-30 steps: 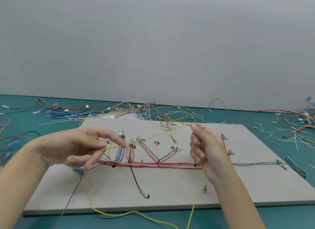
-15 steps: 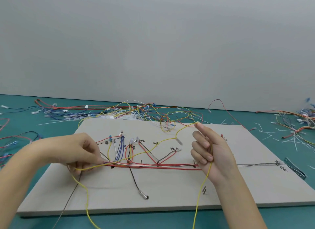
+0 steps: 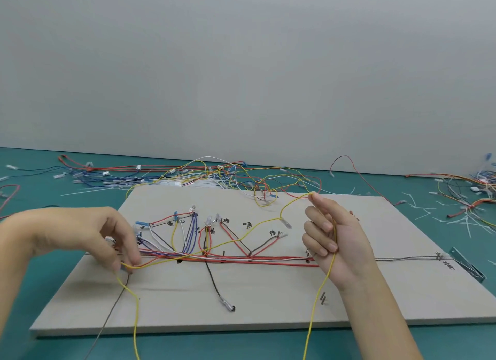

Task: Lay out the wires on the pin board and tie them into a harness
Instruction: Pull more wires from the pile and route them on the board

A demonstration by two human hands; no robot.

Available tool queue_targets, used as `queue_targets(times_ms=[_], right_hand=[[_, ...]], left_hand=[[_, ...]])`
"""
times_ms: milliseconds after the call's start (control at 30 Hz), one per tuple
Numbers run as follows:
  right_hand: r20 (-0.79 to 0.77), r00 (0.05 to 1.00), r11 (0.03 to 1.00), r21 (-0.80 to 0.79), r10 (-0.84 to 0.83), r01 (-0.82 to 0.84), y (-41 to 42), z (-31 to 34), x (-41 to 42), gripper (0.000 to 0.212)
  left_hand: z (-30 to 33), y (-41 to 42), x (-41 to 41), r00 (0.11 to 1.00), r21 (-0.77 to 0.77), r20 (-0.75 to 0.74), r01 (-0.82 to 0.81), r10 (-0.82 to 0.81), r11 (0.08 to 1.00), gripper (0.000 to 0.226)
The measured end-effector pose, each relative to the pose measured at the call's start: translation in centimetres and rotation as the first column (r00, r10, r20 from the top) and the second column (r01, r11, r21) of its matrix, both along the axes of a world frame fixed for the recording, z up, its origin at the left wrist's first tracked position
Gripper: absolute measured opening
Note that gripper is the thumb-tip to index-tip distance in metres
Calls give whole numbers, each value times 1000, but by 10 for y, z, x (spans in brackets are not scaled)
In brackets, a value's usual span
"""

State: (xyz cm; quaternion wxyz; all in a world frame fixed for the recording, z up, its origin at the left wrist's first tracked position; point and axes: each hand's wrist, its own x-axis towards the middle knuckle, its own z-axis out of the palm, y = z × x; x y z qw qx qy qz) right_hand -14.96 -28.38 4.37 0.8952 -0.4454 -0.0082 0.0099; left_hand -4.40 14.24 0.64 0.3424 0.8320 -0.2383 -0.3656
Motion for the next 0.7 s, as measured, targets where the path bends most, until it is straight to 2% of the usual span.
queue_targets(times_ms=[133,700], right_hand=[[-7,1000,1000,10,-10,11,-1,0,0,19],[-2,1000,999,47,-25,25,-1,2,0,21]], left_hand=[[-2,-1,0,995,51,66,68,-71,996,42],[-40,34,36,982,-30,68,178,-176,983,33]])
